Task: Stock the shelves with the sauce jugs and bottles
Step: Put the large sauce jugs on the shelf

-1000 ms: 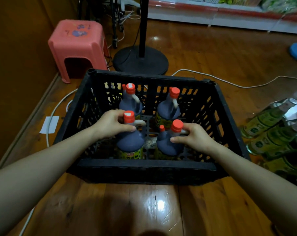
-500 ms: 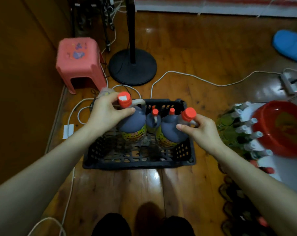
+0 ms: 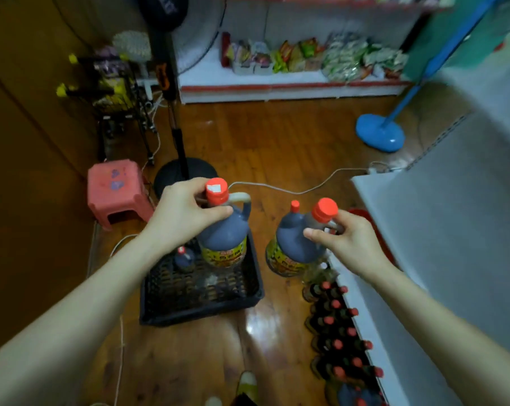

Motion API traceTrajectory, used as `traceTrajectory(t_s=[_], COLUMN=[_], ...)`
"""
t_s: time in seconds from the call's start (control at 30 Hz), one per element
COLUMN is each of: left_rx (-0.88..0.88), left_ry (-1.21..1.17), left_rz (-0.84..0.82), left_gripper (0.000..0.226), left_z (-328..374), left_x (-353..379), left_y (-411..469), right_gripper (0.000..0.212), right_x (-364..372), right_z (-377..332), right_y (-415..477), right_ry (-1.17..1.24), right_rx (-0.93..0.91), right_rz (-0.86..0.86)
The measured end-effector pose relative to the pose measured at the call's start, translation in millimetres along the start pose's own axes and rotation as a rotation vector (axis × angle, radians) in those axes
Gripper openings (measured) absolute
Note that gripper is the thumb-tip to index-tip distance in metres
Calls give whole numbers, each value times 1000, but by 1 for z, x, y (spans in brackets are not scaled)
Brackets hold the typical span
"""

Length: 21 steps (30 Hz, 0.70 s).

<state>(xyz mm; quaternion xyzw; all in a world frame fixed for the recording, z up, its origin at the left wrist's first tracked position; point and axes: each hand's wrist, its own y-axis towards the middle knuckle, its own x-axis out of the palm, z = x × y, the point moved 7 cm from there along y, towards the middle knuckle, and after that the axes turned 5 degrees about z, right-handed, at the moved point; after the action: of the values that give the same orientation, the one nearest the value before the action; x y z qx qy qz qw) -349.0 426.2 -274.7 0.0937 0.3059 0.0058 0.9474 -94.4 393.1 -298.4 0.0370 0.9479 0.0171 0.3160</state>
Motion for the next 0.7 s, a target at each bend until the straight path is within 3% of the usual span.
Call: traceTrajectory(t_s=[0.17, 0.33, 0.47, 0.7], left_rx=[146, 336, 468, 576], left_ry=[-7, 2, -3, -89], left_rz=[-35, -185, -285, -455], left_gripper=[26, 19, 28, 24], left_z=[93, 188, 262, 381], left_x=[-15, -1, 30, 117], left_y=[-2, -10, -27, -64], right_gripper=[17, 17, 15, 15], right_x=[-90, -176, -240, -349], right_z=[-51, -71, -74, -39], right_y=[-43, -102, -157, -237], right_ry=[-37, -47, -62, -93], right_rx=[20, 103, 150, 238], right_rz=[161, 336, 444, 520])
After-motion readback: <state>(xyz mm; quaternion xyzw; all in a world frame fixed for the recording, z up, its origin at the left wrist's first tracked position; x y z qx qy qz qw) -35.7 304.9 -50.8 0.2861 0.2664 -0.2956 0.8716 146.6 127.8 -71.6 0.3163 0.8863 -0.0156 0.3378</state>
